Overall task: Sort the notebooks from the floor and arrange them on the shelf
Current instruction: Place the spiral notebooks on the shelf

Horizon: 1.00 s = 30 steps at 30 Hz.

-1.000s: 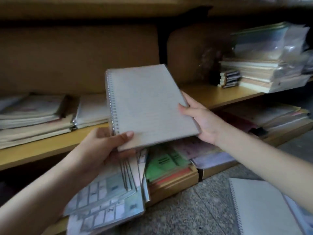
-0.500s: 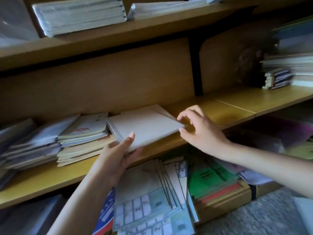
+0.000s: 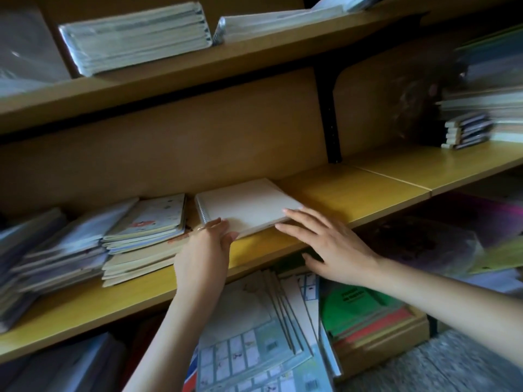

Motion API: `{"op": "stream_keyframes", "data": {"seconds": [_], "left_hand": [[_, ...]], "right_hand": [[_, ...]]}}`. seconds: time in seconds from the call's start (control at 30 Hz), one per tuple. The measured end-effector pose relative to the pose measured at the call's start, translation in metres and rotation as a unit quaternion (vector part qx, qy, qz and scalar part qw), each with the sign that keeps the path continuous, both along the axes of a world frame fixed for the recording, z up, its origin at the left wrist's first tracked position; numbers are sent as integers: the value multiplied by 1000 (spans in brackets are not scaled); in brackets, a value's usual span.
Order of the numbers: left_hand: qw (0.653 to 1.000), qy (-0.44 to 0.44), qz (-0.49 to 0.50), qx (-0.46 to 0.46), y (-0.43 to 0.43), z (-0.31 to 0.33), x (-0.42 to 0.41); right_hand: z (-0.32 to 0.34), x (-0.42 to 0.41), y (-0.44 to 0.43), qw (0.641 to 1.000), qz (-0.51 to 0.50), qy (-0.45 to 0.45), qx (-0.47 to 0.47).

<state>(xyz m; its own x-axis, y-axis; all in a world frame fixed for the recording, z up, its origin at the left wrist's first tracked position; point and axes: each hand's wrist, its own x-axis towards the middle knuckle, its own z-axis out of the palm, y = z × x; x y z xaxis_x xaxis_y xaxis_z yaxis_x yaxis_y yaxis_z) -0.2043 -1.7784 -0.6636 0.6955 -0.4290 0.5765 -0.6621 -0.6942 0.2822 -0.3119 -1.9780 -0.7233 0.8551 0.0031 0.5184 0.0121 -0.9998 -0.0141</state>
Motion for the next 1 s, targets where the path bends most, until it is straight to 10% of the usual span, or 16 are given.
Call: {"op": "stream_keyframes", "data": {"seconds": [0.73,1.0], "left_hand": [[999,-3,8,51,-18,-13,36],[990,-129,-13,-64,-13,-53,3]], "right_hand": [[-3,-6,3,999,-27,24,-3],[-12,-15,4,999,-17,43,-14]]}}
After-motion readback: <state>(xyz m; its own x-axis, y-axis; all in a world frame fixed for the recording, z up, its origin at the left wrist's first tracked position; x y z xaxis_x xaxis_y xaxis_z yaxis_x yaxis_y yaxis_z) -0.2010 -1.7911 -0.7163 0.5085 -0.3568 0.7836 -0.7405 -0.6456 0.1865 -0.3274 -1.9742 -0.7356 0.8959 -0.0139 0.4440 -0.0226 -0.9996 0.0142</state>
